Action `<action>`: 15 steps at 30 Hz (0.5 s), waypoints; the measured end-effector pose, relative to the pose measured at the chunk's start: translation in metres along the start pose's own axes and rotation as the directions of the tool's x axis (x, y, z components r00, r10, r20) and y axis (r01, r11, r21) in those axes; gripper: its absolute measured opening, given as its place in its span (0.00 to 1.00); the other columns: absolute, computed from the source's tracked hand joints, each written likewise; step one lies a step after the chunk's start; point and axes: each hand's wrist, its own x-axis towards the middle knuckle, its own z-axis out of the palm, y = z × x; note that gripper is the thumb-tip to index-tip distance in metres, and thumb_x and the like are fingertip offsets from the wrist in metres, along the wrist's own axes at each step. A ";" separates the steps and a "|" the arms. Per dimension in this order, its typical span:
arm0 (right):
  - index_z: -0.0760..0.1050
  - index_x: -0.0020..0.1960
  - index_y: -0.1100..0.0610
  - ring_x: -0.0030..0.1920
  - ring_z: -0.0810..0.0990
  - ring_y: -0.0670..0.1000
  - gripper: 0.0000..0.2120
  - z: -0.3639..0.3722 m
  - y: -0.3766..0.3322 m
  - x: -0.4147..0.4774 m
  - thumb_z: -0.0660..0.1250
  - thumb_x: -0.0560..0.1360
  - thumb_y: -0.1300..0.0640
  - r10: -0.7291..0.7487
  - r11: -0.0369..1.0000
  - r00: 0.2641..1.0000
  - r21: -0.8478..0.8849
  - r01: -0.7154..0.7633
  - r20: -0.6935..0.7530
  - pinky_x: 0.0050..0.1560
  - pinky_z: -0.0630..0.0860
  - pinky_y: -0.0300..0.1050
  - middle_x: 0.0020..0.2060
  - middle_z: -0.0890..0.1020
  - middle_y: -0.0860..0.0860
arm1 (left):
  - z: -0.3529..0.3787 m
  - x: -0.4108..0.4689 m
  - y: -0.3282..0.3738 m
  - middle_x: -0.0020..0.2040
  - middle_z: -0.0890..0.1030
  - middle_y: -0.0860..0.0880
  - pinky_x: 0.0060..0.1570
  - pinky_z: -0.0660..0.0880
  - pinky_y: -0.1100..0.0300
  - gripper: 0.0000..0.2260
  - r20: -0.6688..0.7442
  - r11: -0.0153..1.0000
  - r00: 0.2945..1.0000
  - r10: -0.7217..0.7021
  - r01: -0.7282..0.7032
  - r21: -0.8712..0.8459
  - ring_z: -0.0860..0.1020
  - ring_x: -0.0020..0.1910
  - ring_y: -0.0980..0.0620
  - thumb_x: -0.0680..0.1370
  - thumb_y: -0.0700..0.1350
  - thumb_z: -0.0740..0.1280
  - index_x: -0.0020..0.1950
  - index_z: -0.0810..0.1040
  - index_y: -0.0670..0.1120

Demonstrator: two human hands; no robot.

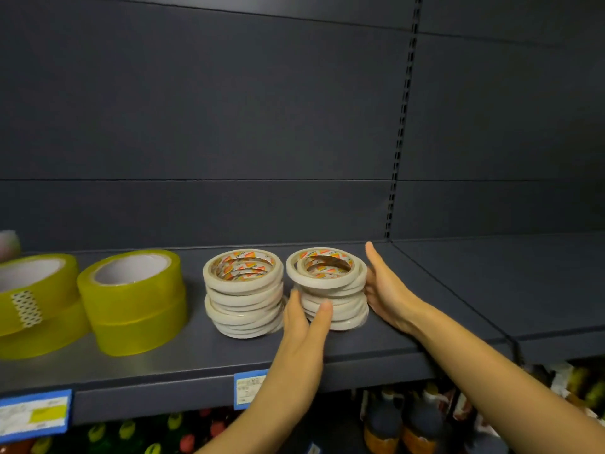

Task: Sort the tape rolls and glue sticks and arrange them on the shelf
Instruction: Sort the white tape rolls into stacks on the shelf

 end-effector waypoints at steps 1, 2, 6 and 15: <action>0.81 0.52 0.50 0.58 0.80 0.47 0.32 -0.006 0.001 -0.001 0.42 0.78 0.35 -0.016 1.000 1.000 0.008 0.016 0.000 0.57 0.73 0.40 0.54 0.84 0.49 | 0.005 0.002 0.001 0.74 0.56 0.62 0.64 0.52 0.66 0.28 -0.001 1.000 1.000 -0.009 0.009 -0.016 0.55 0.65 0.67 0.78 0.59 0.54 0.76 0.50 0.58; 0.82 0.52 0.50 0.57 0.81 0.47 0.32 -0.011 0.001 -0.002 0.43 0.78 0.35 -0.035 0.999 0.999 0.021 0.034 0.006 0.57 0.73 0.40 0.54 0.84 0.49 | 0.011 0.007 0.002 0.72 0.58 0.62 0.64 0.53 0.65 0.28 -0.004 0.999 1.000 -0.024 0.024 -0.027 0.56 0.65 0.66 0.78 0.59 0.54 0.76 0.50 0.57; 0.82 0.50 0.52 0.56 0.81 0.47 0.31 -0.033 0.001 -0.008 0.44 0.79 0.37 -0.086 0.995 0.995 0.045 0.089 -0.048 0.59 0.73 0.43 0.53 0.84 0.51 | 0.037 0.047 0.007 0.73 0.63 0.51 0.72 0.57 0.57 0.25 -0.147 0.973 0.979 -0.139 0.107 -0.205 0.63 0.72 0.52 0.81 0.54 0.53 0.75 0.58 0.44; 0.75 0.61 0.57 0.60 0.77 0.48 0.30 -0.050 0.006 -0.007 0.45 0.79 0.37 -0.119 0.987 0.984 0.093 0.133 -0.136 0.67 0.69 0.46 0.57 0.81 0.52 | 0.057 0.086 0.018 0.61 0.78 0.47 0.66 0.69 0.49 0.25 -0.349 0.914 0.930 -0.118 -0.036 -0.405 0.77 0.60 0.49 0.79 0.62 0.52 0.65 0.72 0.47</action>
